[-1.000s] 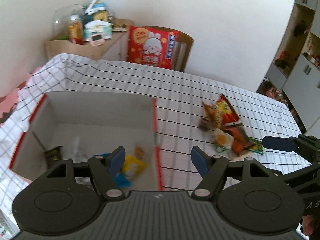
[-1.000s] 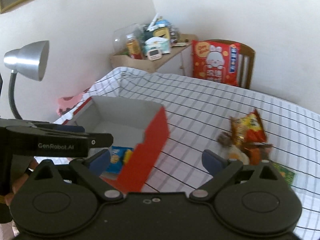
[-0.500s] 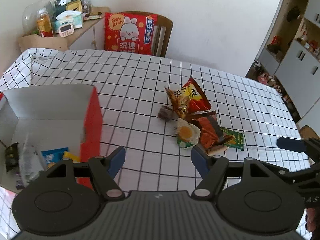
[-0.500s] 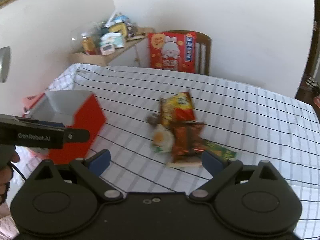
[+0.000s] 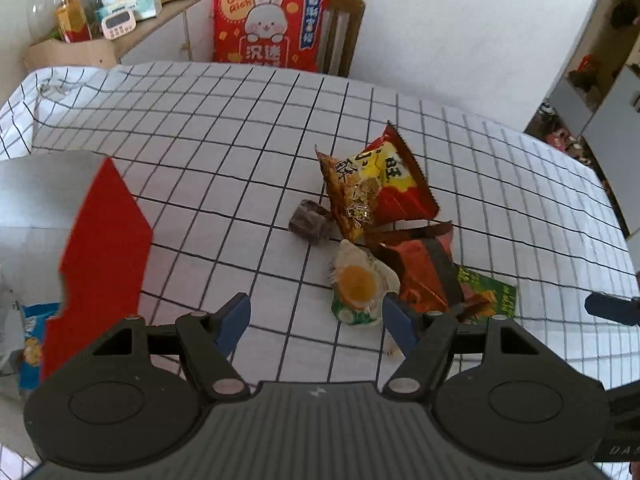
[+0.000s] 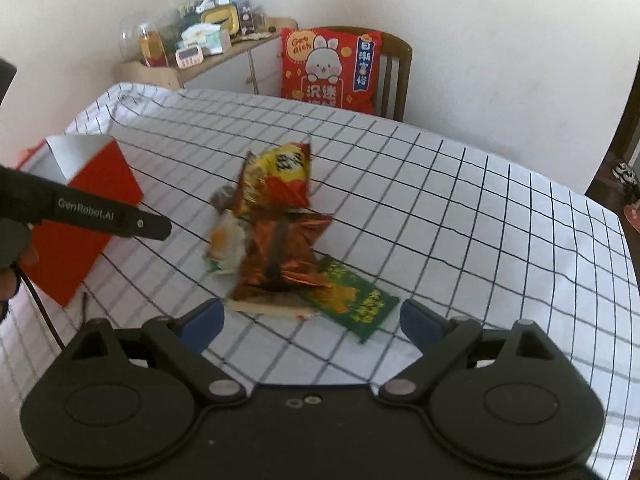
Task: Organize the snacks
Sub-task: 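Move both grippers back toward the snack pile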
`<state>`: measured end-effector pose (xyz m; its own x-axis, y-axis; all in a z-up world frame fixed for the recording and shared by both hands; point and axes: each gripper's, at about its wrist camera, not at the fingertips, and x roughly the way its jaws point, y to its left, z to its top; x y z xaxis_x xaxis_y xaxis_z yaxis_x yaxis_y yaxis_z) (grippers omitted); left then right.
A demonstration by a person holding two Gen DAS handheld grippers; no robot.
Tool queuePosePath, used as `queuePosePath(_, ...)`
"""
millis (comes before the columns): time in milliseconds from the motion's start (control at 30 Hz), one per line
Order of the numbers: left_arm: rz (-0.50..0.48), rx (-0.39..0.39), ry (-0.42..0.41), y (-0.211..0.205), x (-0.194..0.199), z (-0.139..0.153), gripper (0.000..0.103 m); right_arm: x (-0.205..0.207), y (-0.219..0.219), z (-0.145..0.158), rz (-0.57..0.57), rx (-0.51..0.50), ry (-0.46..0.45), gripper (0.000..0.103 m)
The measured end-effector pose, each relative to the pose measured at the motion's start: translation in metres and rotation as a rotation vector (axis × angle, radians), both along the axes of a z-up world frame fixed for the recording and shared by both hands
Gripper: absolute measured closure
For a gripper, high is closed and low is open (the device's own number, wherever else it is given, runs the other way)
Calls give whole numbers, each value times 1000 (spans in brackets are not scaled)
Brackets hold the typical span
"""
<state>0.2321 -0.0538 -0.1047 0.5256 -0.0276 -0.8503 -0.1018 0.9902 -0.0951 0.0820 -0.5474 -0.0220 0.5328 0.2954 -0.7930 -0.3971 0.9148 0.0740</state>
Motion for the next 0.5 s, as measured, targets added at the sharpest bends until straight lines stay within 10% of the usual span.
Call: queuePosePath(500, 109, -135, 133, 0, 53, -48, 31, 47, -1, -53, 236, -177, 20, 23)
